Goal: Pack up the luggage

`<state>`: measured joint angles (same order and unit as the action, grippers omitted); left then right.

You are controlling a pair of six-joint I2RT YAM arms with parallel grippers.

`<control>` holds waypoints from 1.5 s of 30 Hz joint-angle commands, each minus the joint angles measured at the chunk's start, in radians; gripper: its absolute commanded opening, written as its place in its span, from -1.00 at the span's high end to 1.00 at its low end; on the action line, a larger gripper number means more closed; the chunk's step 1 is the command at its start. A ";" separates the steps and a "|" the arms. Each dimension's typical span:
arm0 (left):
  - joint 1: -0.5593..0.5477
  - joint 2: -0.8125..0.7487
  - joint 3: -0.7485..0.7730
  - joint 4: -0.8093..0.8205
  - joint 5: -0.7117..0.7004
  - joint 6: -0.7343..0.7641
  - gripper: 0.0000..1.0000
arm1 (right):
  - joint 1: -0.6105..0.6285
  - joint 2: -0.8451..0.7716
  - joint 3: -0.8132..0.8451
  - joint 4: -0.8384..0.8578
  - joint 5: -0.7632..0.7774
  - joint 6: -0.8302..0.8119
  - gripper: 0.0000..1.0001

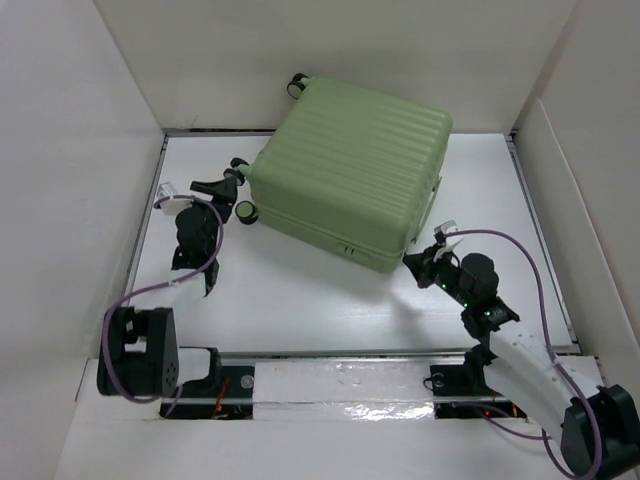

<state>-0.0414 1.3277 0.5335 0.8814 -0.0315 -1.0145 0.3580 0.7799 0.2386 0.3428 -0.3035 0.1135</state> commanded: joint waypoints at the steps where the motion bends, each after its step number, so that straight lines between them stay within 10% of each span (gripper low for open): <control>1: -0.023 -0.146 -0.101 -0.050 -0.111 0.060 -0.25 | 0.038 -0.074 -0.008 0.003 0.069 0.017 1.00; 2: -0.056 -0.174 -0.127 -0.032 -0.104 0.094 0.20 | 0.038 -0.083 -0.013 -0.004 0.076 0.020 1.00; 5: -0.200 -0.243 -0.174 -0.087 -0.139 0.230 0.67 | 0.047 -0.096 -0.016 -0.013 0.098 0.031 1.00; 8: -0.469 -0.223 -0.220 -0.105 -0.223 0.280 0.80 | 0.047 -0.108 -0.004 -0.034 0.107 0.034 1.00; 16: -0.785 0.109 -0.049 0.039 -0.130 0.346 0.70 | 0.114 -0.113 0.045 -0.130 0.152 0.048 1.00; 29: -0.828 0.343 0.192 0.093 -0.064 0.357 0.68 | 0.401 -0.090 0.140 -0.274 0.340 0.073 1.00; 39: -0.839 0.391 0.263 0.070 -0.005 0.359 0.68 | 0.585 0.258 0.212 0.045 0.573 0.156 1.00; 45: -0.668 0.176 0.065 0.010 -0.033 0.349 -0.14 | 0.585 0.274 0.208 0.093 0.626 0.141 1.00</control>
<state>-0.8421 1.6615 0.6296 0.7883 -0.0250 -0.6418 0.8982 1.0679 0.4255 0.3096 0.3996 0.2245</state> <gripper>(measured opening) 0.541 0.012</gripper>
